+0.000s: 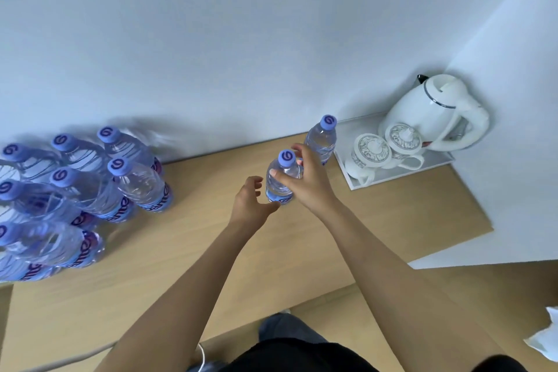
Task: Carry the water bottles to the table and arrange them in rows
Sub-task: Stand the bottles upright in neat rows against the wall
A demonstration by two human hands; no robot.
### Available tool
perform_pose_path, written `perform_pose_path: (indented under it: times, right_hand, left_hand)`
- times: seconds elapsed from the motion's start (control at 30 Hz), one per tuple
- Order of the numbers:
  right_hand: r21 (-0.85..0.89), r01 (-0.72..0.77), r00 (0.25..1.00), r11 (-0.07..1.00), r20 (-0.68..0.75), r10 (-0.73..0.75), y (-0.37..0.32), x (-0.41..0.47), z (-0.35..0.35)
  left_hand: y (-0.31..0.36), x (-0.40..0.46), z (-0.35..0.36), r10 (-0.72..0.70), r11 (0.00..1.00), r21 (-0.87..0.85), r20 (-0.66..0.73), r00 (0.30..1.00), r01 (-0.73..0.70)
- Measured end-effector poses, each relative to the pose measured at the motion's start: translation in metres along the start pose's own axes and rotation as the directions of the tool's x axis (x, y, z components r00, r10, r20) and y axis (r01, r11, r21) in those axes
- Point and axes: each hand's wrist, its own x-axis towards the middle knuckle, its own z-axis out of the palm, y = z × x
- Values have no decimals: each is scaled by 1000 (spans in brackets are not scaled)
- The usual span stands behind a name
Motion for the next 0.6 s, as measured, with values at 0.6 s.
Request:
perform_pose_path:
  times: [0.6]
  right_hand:
    - [206,-140,981,969,163,107,-5,22,3]
  left_hand:
    - [-13,14,19,32,998,-45,-21,999,-33]
